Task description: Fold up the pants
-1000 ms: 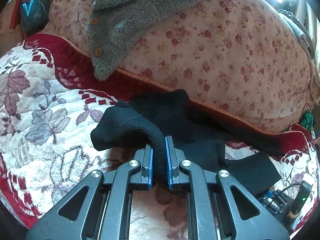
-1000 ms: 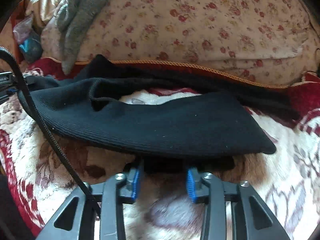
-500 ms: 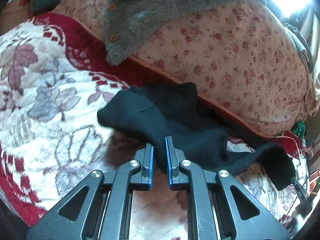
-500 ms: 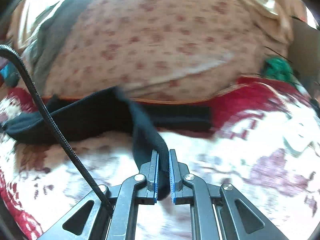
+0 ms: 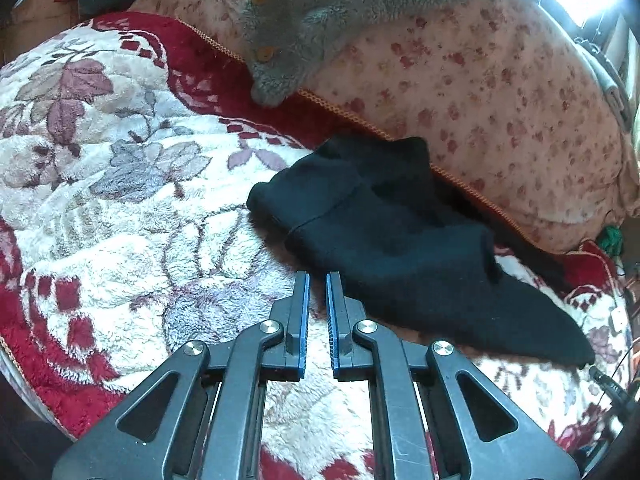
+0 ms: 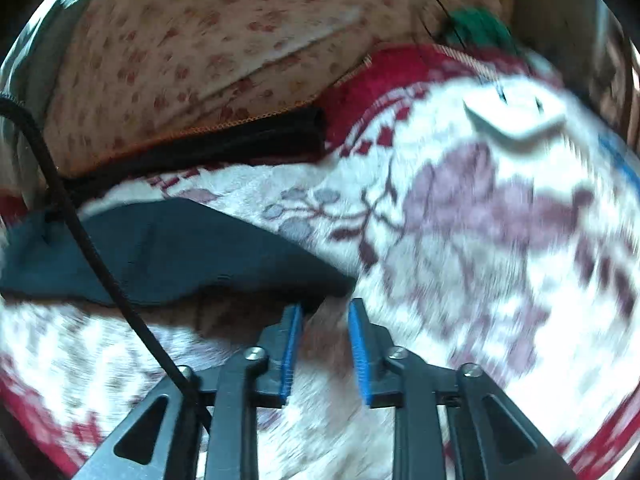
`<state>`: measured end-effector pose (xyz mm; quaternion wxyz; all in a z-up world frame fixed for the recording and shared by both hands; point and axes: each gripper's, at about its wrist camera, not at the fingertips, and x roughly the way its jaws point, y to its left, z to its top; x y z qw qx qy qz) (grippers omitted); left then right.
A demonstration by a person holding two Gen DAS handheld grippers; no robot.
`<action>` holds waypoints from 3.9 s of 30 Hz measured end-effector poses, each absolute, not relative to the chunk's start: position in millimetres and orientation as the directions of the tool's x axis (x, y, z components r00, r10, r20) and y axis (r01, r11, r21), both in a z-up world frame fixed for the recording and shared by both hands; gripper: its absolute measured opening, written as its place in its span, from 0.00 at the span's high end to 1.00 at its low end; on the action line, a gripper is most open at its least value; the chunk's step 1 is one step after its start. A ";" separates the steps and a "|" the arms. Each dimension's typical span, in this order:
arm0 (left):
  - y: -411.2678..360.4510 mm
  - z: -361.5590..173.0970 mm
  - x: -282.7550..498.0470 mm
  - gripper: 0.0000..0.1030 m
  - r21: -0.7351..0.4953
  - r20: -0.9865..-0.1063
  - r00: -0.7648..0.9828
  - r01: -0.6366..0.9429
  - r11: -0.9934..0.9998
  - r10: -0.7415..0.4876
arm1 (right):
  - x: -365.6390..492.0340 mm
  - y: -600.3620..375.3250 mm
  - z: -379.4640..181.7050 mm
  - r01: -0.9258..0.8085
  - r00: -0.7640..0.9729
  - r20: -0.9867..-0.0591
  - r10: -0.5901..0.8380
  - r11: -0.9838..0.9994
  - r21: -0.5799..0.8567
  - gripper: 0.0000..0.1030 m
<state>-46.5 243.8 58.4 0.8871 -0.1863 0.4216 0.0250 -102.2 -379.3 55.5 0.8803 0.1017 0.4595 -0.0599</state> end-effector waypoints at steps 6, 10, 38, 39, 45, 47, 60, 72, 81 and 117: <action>244.9 51.6 -45.3 0.63 -0.392 -0.769 0.611 -0.222 0.893 -0.186 | -128.2 -386.8 66.0 0.212 0.646 -0.696 0.314 0.802 0.558 0.57; 235.7 47.1 -36.1 0.63 -0.402 -0.781 0.591 -0.234 0.885 -0.199 | -127.8 -371.7 54.2 0.169 0.643 -0.617 0.454 0.702 0.692 0.56; 218.3 56.8 21.0 0.93 -0.437 -0.760 0.619 -0.258 0.862 -0.200 | -65.7 -389.3 52.5 0.053 0.802 -0.375 0.465 0.570 0.820 0.93; 219.1 62.4 17.6 0.93 -0.437 -0.752 0.629 -0.251 0.864 -0.198 | -66.8 -388.0 63.1 0.028 0.806 -0.359 0.470 0.575 0.817 0.93; 236.6 84.9 -20.2 0.93 -0.453 -0.715 0.673 -0.239 0.859 -0.190 | -90.6 -372.6 94.7 -0.055 0.788 -0.358 0.501 0.636 0.770 0.93; 248.9 82.5 -38.2 0.93 -0.452 -0.716 0.675 -0.257 0.854 -0.176 | -102.8 -368.0 91.2 -0.039 0.763 -0.410 0.500 0.668 0.743 0.93; 261.5 44.0 -66.5 0.89 -0.365 -0.783 0.615 -0.330 0.870 -0.095 | -138.0 -400.2 36.9 0.331 0.586 -0.774 0.239 0.802 0.498 0.83; 273.0 55.8 -75.1 0.80 -0.338 -0.784 0.619 -0.353 0.872 -0.054 | -96.7 -410.4 40.5 0.277 0.593 -0.757 0.274 0.814 0.511 0.64; 273.5 100.2 -92.0 0.80 -0.233 -0.698 0.707 -0.376 0.897 0.115 | -86.5 -380.4 25.9 0.107 0.568 -0.777 0.271 0.912 0.396 0.86; 185.2 83.0 99.5 0.51 -0.401 -0.813 0.481 -0.055 0.915 -0.328 | 52.4 -288.7 58.1 -0.070 0.522 -0.649 0.553 0.786 0.614 0.62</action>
